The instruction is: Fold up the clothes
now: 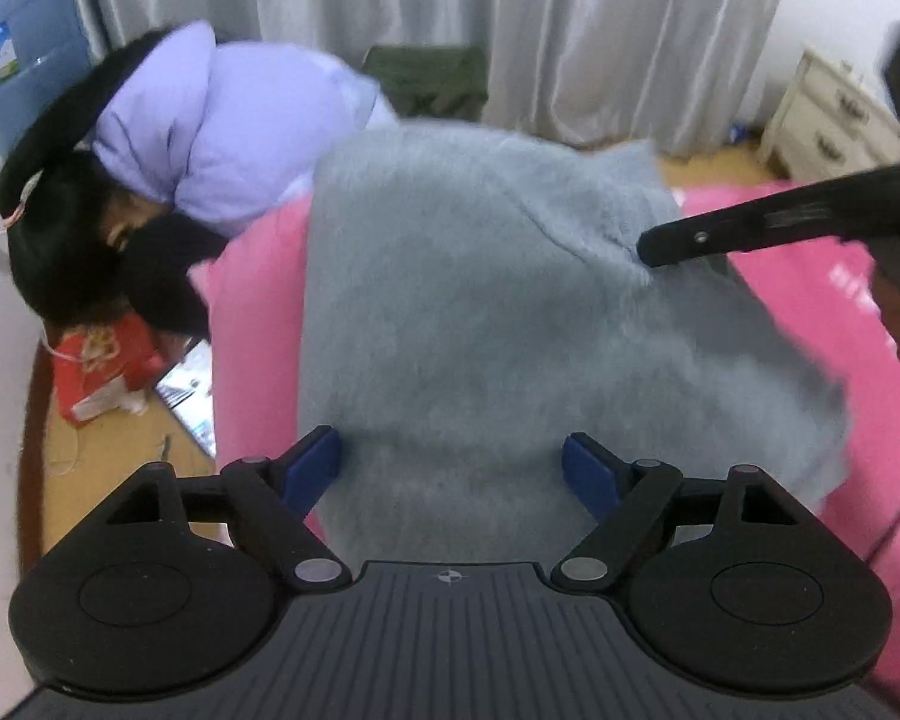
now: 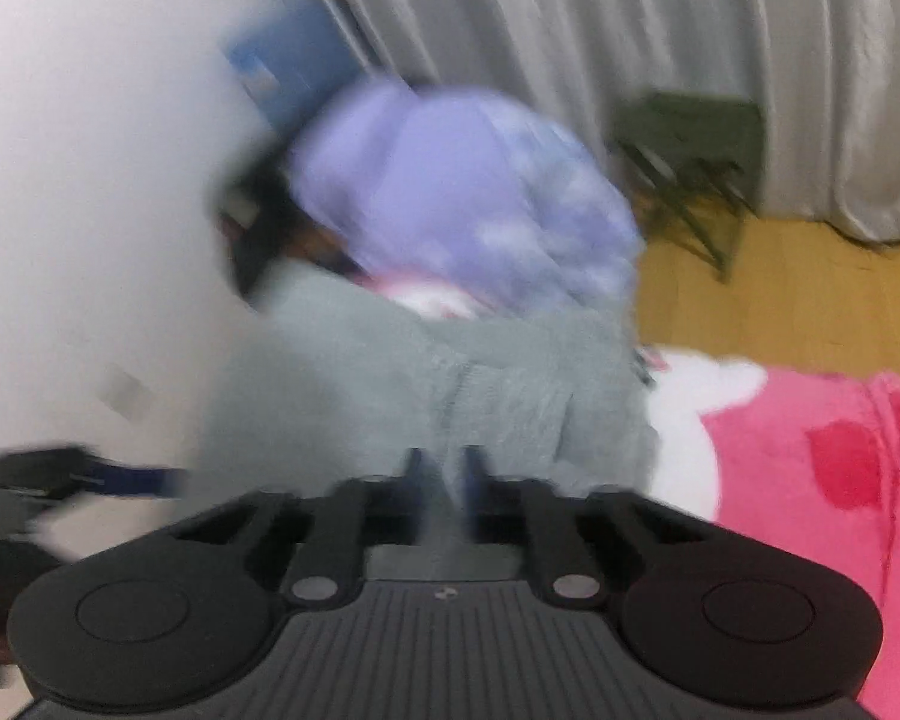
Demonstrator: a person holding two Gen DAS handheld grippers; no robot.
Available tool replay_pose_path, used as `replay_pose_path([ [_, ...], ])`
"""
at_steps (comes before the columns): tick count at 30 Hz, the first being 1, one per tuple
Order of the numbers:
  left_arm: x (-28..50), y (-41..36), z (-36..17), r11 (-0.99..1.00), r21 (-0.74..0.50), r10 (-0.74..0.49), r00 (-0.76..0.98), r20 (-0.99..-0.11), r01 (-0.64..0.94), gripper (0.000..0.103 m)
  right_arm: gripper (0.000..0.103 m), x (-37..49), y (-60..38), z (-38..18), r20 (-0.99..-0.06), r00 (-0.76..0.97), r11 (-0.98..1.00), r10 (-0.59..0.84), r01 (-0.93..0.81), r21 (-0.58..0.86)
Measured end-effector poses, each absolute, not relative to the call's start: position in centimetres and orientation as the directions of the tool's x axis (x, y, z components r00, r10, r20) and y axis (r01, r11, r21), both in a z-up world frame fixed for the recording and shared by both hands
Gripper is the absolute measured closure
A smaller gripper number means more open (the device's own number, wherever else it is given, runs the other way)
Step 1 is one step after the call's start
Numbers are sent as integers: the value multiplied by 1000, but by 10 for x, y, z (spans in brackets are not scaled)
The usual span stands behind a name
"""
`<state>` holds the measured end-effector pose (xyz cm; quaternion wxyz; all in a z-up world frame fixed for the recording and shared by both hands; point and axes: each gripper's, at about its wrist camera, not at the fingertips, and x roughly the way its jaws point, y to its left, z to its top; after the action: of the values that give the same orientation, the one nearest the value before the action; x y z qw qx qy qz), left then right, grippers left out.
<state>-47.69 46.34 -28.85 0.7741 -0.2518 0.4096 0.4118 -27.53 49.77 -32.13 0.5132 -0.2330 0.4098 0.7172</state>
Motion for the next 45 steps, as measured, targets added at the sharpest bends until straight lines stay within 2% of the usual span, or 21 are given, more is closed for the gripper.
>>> replay_pose_path([
  [3, -479, 462, -287, 554, -43, 432, 332, -838, -831, 18, 103, -273, 505, -331, -784, -332, -106, 524, -939, 326],
  [4, -481, 462, -284, 554, -41, 434, 330, -838, -832, 19, 103, -271, 496, -320, -774, -336, -118, 537, -938, 325],
  [5, -482, 461, -279, 550, -31, 443, 323, -836, -835, 20, 97, -268, 486, -309, -763, -340, -131, 549, -937, 324],
  [6, -485, 458, -274, 548, -21, 452, 317, -834, -836, 21, 96, -265, 476, -298, -752, -345, -143, 562, -936, 322],
  [9, -490, 438, -255, 595, 30, 492, 335, -804, -803, 20, 96, -259, 443, -271, -727, -420, -215, 543, -906, 364],
  [12, -481, 427, -270, 644, 90, 459, 289, -840, -759, 20, 96, -284, 414, -277, -777, -417, -289, 471, -905, 311],
  [17, -473, 433, -293, 595, 91, 431, 222, -875, -799, 11, 97, -310, 407, -332, -867, -269, -165, 420, -962, 219],
  [25, -471, 397, -232, 551, 151, 500, 180, -847, -821, 11, 92, -299, 355, -275, -882, -201, -35, 427, -978, 206],
  [29, -469, 362, -192, 450, 95, 568, 202, -798, -888, 5, 85, -303, 315, -255, -886, -168, 7, 432, -982, 189],
  [31, -470, 348, -175, 384, 45, 581, 204, -788, -922, 5, 77, -309, 302, -246, -883, -154, 31, 444, -982, 187],
  [33, -472, 336, -159, 325, -11, 579, 208, -788, -946, 4, 59, -317, 290, -237, -878, -132, 51, 460, -983, 175],
  [35, -474, 326, -147, 285, -53, 572, 214, -792, -957, 3, 56, -325, 279, -229, -876, -106, 66, 471, -986, 155],
  [37, -476, 315, -136, 256, -78, 566, 215, -796, -964, 3, 48, -334, 269, -221, -870, -82, 81, 486, -987, 139],
  [45, -481, 275, -111, 226, 59, 680, 114, -724, -972, 0, 37, -354, 237, -196, -853, -21, 137, 522, -985, 108],
])
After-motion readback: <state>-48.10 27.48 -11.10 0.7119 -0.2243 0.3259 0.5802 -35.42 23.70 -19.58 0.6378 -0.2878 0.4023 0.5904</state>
